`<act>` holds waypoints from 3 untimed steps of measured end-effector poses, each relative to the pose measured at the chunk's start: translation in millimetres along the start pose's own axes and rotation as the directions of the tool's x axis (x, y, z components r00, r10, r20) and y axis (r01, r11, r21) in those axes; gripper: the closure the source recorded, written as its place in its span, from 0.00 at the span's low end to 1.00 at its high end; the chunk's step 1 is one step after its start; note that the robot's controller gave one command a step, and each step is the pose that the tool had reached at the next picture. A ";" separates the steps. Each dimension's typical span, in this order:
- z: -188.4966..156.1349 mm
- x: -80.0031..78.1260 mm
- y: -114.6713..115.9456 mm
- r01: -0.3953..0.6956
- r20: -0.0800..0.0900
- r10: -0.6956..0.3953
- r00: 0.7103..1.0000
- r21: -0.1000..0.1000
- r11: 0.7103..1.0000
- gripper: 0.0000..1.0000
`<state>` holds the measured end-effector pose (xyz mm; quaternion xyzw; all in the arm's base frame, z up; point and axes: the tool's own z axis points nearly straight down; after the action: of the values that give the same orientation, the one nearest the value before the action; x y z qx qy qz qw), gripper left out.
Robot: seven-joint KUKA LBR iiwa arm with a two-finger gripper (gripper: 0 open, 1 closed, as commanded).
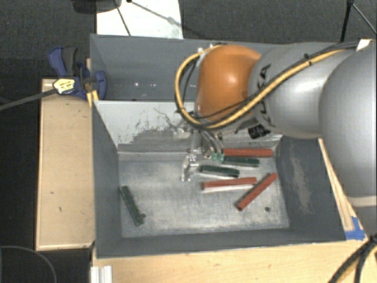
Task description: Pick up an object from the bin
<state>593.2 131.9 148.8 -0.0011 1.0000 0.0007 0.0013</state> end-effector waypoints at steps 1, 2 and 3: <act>72.8 13.8 -78.0 -0.016 0.002 0.016 1.000 0.000 1.000 0.00; 26.7 32.2 -149.8 0.013 0.003 -0.013 1.000 0.003 1.000 0.00; 48.3 31.1 -130.1 -0.007 -0.002 0.007 1.000 0.001 1.000 0.00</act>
Offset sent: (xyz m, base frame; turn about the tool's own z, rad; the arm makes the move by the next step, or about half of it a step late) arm -0.0324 -0.1457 -0.0299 -0.0181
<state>562.5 1.8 100.3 0.0024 1.0000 0.0004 0.0002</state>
